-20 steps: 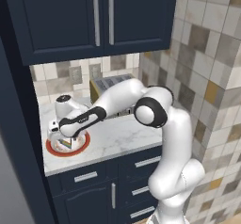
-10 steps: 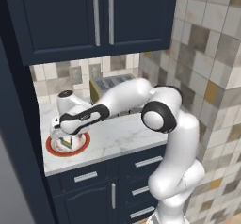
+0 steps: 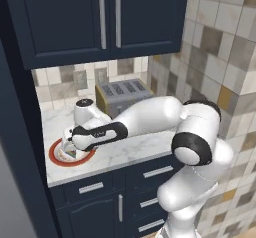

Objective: Take the baked cake out of the oven and place it on the plate for cooling. Then close the oven door.

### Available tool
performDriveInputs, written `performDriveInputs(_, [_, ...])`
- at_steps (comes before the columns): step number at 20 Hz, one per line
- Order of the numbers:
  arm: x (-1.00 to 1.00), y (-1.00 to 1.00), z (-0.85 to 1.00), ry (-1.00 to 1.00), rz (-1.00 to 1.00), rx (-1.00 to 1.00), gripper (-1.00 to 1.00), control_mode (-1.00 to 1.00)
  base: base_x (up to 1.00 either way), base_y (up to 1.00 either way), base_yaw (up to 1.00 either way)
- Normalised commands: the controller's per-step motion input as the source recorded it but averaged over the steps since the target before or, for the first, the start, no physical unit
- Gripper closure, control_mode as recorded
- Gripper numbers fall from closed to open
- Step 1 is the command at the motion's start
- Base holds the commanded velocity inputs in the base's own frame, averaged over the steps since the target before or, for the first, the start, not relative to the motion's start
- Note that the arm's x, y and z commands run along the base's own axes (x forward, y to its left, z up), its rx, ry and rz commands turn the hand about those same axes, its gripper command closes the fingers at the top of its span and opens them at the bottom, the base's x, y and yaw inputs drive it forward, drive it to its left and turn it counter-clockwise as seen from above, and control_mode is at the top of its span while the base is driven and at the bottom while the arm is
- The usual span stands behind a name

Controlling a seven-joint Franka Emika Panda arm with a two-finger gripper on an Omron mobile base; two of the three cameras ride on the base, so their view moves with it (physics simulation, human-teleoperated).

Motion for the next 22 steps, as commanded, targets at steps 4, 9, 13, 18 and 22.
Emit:
performDriveInputs(4, [-0.7, -0.53, 0.02, -0.08, 0.0, 0.1, -1.0, -1.0, 0.0, 0.0, 0.0])
performDriveInputs(9, [-0.68, -0.44, 0.04, -0.07, 0.0, 0.06, -1.0, -1.0, 0.0, 0.0, 0.0])
performDriveInputs(13, [-0.61, -0.3, 0.06, -0.03, 0.0, 0.01, -1.0, -1.0, 0.0, 0.0, 0.0])
performDriveInputs(18, [-0.42, -0.14, 0.09, 0.01, 0.0, 0.0, -1.0, -1.0, 0.0, 0.0, 0.0])
performDriveInputs(22, [-0.04, 0.0, 0.0, 0.02, 0.0, 0.0, -1.0, -1.0, 0.0, 0.0, 0.0])
